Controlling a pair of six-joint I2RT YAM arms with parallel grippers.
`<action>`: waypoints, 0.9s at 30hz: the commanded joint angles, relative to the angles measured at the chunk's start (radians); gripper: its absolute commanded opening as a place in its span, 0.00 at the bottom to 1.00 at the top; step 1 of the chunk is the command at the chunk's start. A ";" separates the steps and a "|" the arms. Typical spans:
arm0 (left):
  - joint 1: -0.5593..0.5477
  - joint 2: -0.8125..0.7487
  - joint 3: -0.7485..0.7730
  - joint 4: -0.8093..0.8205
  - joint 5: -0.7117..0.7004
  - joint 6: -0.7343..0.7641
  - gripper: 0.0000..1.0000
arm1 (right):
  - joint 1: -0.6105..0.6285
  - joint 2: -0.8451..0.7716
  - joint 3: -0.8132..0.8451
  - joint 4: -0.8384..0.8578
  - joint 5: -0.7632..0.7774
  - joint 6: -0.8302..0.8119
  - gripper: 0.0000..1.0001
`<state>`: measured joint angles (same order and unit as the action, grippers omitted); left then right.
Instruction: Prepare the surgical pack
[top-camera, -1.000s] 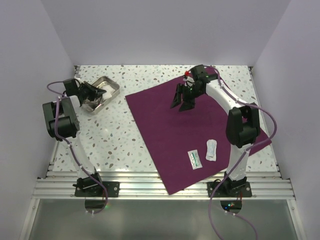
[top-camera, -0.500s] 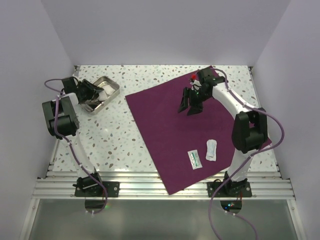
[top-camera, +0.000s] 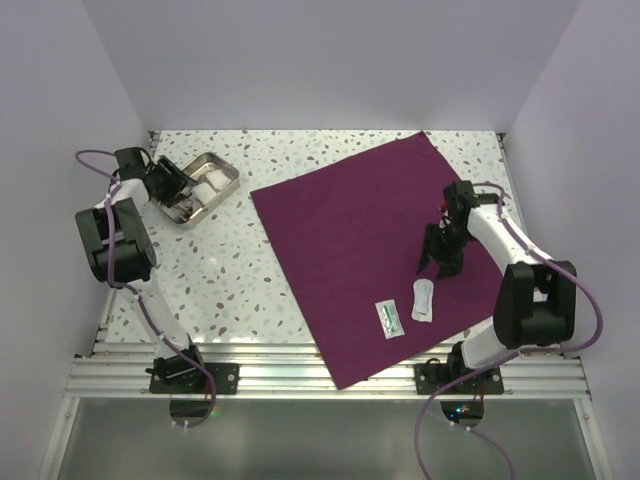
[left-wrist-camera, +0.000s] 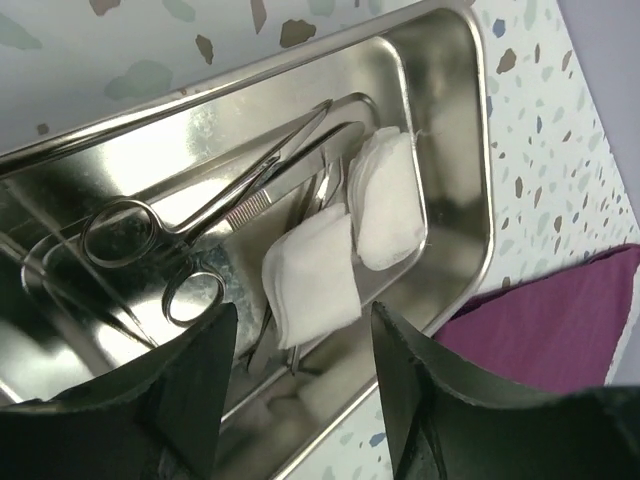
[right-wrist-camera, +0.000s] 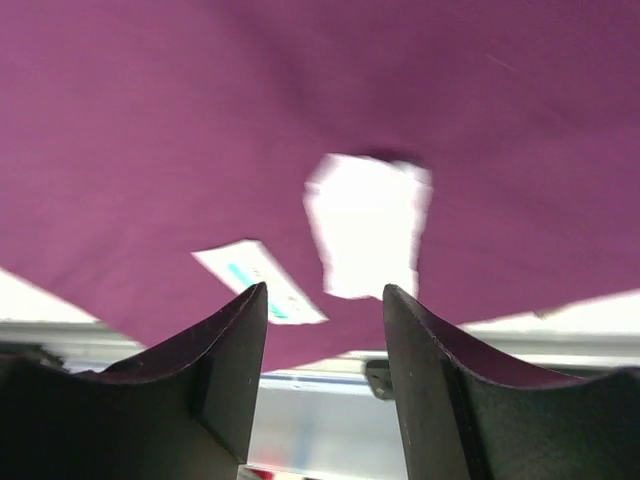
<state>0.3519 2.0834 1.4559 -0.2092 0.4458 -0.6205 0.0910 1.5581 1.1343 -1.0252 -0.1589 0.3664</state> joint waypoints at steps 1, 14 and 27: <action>0.007 -0.127 0.005 -0.062 -0.078 0.077 0.61 | -0.045 -0.104 -0.074 -0.024 0.044 -0.003 0.53; -0.128 -0.259 -0.069 -0.047 0.044 0.019 0.63 | -0.045 -0.035 -0.165 0.059 0.062 -0.041 0.79; -0.427 -0.494 -0.301 -0.013 0.134 0.008 0.66 | 0.085 0.059 -0.182 0.128 0.116 0.034 0.70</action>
<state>-0.0235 1.6409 1.1858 -0.2493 0.5301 -0.6083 0.1638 1.6028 0.9485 -0.9268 -0.0830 0.3683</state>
